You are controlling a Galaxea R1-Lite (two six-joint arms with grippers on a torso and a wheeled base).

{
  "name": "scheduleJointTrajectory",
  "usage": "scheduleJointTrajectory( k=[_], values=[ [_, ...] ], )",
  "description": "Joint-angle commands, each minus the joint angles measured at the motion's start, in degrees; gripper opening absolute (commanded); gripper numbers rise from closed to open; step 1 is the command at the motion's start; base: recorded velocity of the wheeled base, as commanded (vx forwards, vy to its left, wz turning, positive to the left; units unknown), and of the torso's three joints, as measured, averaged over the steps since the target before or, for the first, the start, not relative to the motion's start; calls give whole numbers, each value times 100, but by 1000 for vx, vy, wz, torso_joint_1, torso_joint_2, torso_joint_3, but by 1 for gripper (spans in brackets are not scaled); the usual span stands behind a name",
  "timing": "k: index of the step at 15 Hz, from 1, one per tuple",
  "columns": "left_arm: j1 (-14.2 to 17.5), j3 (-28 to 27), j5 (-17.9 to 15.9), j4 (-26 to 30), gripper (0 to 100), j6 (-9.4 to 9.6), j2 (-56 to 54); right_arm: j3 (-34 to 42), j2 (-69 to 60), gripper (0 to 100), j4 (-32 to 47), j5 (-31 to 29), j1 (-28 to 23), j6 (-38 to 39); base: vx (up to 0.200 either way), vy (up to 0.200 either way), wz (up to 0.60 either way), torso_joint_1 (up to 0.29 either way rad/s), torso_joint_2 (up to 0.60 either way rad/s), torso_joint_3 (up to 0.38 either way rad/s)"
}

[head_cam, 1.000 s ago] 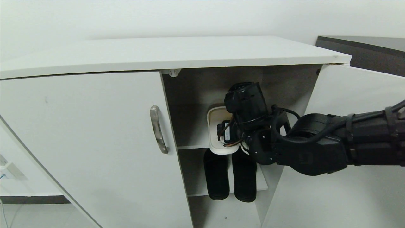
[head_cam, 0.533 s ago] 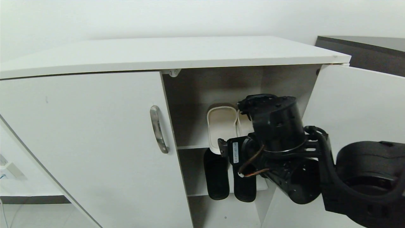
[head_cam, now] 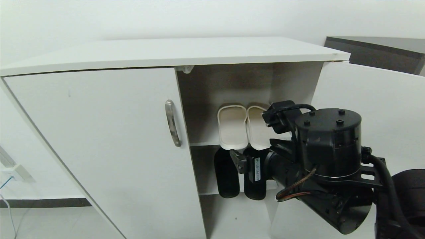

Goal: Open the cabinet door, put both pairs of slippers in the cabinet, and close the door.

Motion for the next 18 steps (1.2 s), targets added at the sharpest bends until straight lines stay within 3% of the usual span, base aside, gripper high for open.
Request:
scheduleJointTrajectory(
  k=[1, 2, 3, 9, 18],
  values=[
    [4, 1, 1, 1, 0, 0, 7, 11, 55, 100, 6, -6, -3, 2, -200, 0, 0, 2, 2, 2],
    [4, 1, 1, 1, 0, 0, 7, 11, 73, 100, 6, -6, -3, 10, -200, 0, 0, -7, 7, -2],
    [4, 1, 1, 1, 0, 0, 7, 28, 82, 0, 6, 12, -3, 19, -200, 0, 0, 2, 7, 2],
    [4, 1, 1, 1, 0, -9, 7, 547, 99, 0, -478, 407, -30, -183, -200, 0, 0, 5, 1, 2],
    [4, 1, 1, 1, 0, 0, 7, 775, 108, 0, -495, 627, -82, -209, 0, 0, 0, 0, 0, 0]
  ],
)
